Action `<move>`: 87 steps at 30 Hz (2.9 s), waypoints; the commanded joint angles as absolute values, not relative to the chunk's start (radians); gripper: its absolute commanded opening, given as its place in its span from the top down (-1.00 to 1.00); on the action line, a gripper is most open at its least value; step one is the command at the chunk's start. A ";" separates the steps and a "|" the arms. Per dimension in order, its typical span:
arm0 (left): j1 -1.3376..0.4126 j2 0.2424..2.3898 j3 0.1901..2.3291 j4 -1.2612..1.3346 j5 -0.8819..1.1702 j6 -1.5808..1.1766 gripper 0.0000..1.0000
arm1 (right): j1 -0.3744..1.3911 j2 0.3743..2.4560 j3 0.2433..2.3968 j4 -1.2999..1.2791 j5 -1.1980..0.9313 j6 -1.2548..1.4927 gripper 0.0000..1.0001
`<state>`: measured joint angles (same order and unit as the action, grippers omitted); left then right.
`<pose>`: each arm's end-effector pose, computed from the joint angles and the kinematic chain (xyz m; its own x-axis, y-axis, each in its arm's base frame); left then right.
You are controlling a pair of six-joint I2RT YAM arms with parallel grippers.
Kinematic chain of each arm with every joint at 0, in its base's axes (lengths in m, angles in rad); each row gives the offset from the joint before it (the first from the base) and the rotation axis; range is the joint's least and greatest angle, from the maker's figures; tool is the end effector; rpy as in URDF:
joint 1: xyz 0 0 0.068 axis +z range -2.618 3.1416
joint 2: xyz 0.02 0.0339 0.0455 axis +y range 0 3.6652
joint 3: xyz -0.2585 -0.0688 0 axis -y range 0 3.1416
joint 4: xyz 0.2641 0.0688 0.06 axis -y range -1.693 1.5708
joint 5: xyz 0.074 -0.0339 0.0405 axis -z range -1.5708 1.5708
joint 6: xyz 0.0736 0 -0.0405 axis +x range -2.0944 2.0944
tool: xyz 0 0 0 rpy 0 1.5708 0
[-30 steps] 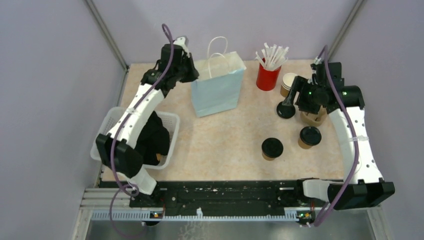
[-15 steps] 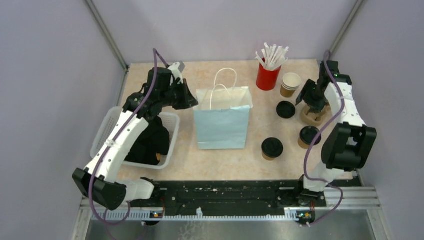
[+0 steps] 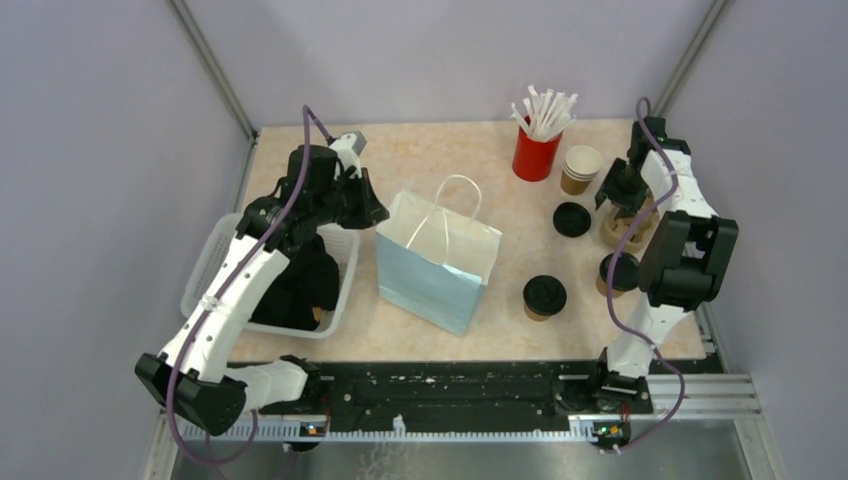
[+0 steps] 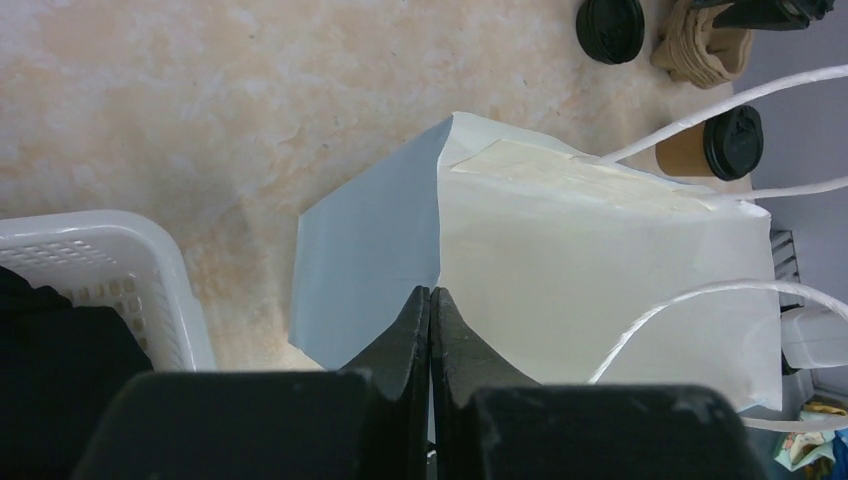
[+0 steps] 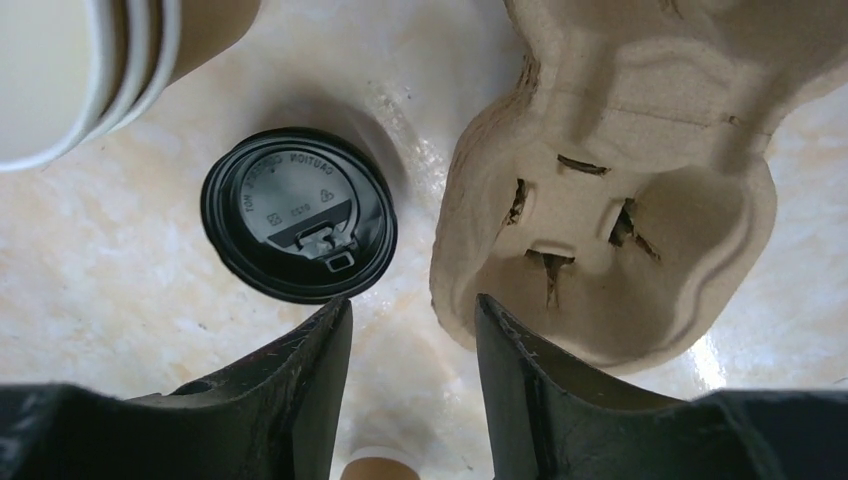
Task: Pack the takeout coffee
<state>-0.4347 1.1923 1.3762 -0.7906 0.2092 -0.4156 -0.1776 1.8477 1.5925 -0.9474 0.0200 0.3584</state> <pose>0.2594 -0.1373 0.3777 -0.7019 -0.1095 -0.7038 0.3097 0.8429 -0.4400 0.4077 -0.0747 0.2158 -0.7955 0.4991 -0.3436 0.4942 0.8625 0.1088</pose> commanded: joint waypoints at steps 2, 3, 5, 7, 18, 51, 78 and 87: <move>-0.437 1.204 1.403 -0.810 0.211 -0.381 0.89 | -0.199 1.884 1.628 -0.900 0.044 0.345 0.08; -0.437 1.205 1.408 -0.814 0.208 -0.379 0.89 | -0.199 1.886 1.626 -0.896 0.047 0.346 0.10; -0.437 1.203 1.422 -0.828 0.200 -0.369 0.87 | -0.205 1.895 1.625 -0.892 0.053 0.350 0.12; -0.436 1.205 1.433 -0.843 0.186 -0.356 0.86 | -0.208 1.900 1.618 -0.878 0.059 0.355 0.12; -0.437 1.213 1.447 -0.859 0.178 -0.341 0.87 | -0.215 1.937 1.629 -0.874 0.064 0.370 0.39; -0.436 1.177 1.396 -0.839 0.233 -0.341 0.70 | -0.229 1.805 1.617 -0.973 0.084 0.276 0.60; -0.436 1.193 1.385 -0.837 0.247 -0.328 0.71 | -0.247 1.862 1.644 -0.922 0.002 0.214 0.41; -0.437 1.208 1.392 -0.839 0.242 -0.324 0.71 | -0.247 1.898 1.655 -0.909 -0.005 0.214 0.41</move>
<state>-0.4347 1.2018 1.3872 -0.8680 0.2314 -0.3401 -0.2333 1.8870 1.6123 -0.9356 -0.0013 0.2195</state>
